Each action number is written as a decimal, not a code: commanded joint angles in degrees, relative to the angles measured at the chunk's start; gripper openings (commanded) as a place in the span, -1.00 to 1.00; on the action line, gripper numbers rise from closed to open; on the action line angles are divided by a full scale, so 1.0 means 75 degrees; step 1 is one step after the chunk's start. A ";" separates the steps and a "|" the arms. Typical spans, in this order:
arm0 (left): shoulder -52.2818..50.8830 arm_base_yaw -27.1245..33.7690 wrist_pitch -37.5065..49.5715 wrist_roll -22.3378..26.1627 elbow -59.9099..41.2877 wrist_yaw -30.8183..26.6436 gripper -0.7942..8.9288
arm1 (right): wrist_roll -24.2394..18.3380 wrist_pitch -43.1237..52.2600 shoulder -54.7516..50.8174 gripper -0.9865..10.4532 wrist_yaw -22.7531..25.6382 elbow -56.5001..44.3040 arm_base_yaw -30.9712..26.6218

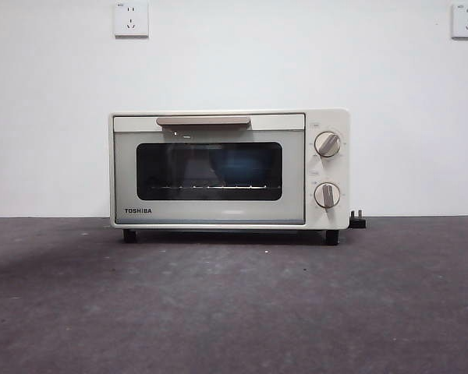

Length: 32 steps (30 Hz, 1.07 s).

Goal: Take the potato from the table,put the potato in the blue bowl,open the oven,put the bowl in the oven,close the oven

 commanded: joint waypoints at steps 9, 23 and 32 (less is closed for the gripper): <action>0.0323 -0.0026 0.0070 0.0000 -0.0017 -0.0026 -0.85 | -0.0047 -0.0140 0.0417 -0.72 0.0213 -0.0015 0.0006; -0.0175 0.0720 0.1046 0.0635 -0.0271 -0.0149 -0.85 | -0.0047 -0.0140 0.1349 -0.72 0.0236 -0.0015 0.0006; -0.2967 0.1451 0.5409 0.0629 -0.4095 -0.0970 -0.85 | -0.0047 -0.0140 0.1938 -0.72 0.0236 -0.0015 0.0006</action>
